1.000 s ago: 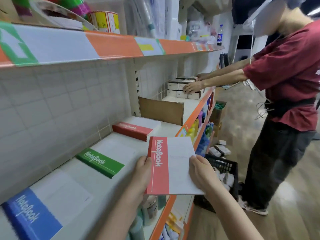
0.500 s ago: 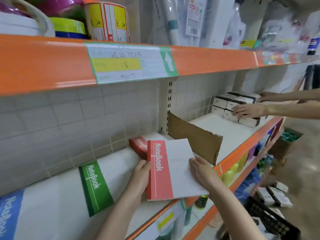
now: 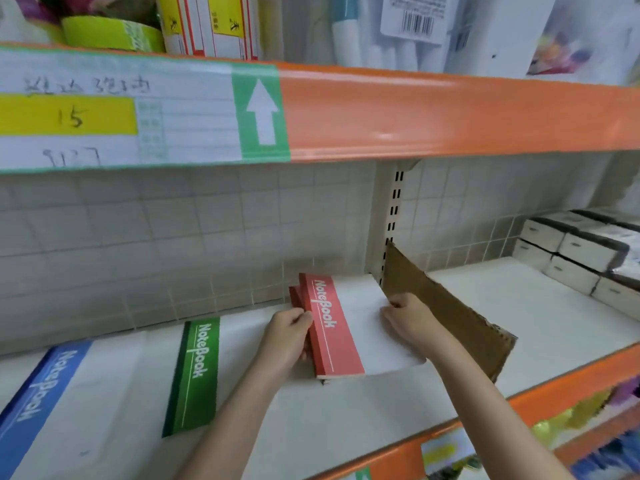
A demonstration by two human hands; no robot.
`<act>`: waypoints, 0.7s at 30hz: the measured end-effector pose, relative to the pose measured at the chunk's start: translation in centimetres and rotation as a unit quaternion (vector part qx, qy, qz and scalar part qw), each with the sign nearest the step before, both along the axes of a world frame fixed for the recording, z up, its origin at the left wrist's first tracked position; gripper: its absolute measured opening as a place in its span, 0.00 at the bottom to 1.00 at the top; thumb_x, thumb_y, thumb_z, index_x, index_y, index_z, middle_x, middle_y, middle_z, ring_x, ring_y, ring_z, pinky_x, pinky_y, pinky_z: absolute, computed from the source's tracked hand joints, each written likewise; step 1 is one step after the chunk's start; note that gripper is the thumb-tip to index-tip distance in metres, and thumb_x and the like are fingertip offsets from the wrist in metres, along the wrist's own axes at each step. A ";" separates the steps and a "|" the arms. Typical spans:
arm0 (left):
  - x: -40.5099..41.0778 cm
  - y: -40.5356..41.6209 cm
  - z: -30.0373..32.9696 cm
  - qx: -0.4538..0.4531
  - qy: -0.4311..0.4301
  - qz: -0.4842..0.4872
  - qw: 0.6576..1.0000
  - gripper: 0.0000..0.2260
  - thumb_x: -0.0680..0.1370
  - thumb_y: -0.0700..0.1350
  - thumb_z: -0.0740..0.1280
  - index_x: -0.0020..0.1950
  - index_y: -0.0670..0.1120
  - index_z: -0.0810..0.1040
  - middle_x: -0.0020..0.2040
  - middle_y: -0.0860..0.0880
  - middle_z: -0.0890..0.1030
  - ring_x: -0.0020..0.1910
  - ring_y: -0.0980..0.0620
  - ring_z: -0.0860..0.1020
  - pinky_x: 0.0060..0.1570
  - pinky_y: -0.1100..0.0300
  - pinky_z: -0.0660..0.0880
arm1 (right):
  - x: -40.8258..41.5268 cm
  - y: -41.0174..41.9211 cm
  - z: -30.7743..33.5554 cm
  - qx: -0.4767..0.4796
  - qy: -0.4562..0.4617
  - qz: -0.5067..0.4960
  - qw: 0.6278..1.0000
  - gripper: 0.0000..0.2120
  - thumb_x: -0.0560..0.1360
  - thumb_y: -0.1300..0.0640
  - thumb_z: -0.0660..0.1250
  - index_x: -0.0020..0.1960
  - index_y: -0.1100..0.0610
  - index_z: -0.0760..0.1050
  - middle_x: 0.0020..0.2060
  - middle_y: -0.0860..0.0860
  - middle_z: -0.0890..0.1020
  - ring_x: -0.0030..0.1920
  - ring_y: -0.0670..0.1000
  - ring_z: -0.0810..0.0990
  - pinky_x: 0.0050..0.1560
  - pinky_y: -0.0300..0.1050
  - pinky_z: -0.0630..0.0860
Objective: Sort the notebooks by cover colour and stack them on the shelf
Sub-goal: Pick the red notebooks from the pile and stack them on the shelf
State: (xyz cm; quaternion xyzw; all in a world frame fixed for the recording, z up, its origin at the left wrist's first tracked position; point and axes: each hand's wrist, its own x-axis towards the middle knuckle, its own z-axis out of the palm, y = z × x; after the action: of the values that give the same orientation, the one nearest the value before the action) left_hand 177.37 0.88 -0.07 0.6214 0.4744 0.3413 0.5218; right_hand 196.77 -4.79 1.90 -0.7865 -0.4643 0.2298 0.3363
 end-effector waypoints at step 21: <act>2.6 2.9 -2.4 0.150 0.248 0.110 0.951 0.11 0.79 0.43 0.61 0.46 0.39 0.80 0.45 0.46 0.84 0.42 0.49 0.80 0.39 0.61 0.74 | 0.4 5.9 -3.3 -0.017 -0.165 0.020 0.986 0.14 0.76 0.66 0.55 0.60 0.65 0.72 0.63 0.64 0.71 0.61 0.59 0.73 0.54 0.43 0.70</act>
State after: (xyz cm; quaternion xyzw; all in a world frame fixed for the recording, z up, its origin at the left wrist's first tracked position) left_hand 179.98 3.74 -2.44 0.7017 0.5976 0.2986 0.2475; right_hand 197.17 1.12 -1.37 -0.8098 -0.5251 0.1116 0.2369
